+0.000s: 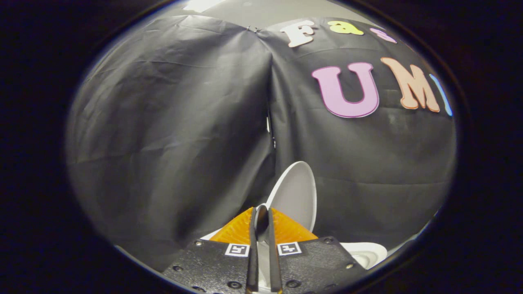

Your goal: Open the toilet lid.

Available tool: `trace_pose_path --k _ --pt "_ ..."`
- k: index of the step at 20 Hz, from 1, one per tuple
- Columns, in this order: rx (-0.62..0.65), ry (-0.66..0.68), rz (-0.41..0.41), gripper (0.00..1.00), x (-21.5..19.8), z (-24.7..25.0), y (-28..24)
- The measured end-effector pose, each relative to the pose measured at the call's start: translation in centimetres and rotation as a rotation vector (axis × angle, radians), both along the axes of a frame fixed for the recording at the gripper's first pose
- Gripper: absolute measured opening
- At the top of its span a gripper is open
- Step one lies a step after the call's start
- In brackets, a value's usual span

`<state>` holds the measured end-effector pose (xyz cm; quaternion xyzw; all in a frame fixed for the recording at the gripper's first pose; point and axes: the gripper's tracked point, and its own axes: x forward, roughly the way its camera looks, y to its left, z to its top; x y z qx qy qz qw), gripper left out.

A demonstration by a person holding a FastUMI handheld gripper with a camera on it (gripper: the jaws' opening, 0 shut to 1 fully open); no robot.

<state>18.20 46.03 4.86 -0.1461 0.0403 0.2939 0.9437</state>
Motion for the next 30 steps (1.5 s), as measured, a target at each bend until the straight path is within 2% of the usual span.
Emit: trace_pose_path --k 4,11,16,18,24,30 --pt "0.007 0.007 0.054 0.11 0.0 -1.2 2.2" --pt "0.069 0.005 0.082 0.53 -0.2 -0.4 2.4" --pt "0.122 -0.092 0.097 0.83 -3.0 3.1 -0.5" --pt "0.117 -0.132 0.091 0.84 -4.4 4.6 -2.3" --pt "0.168 -0.279 -0.07 0.84 -6.7 9.8 -12.0" --pt "0.165 -0.374 -0.268 0.83 -6.8 12.7 -26.8"
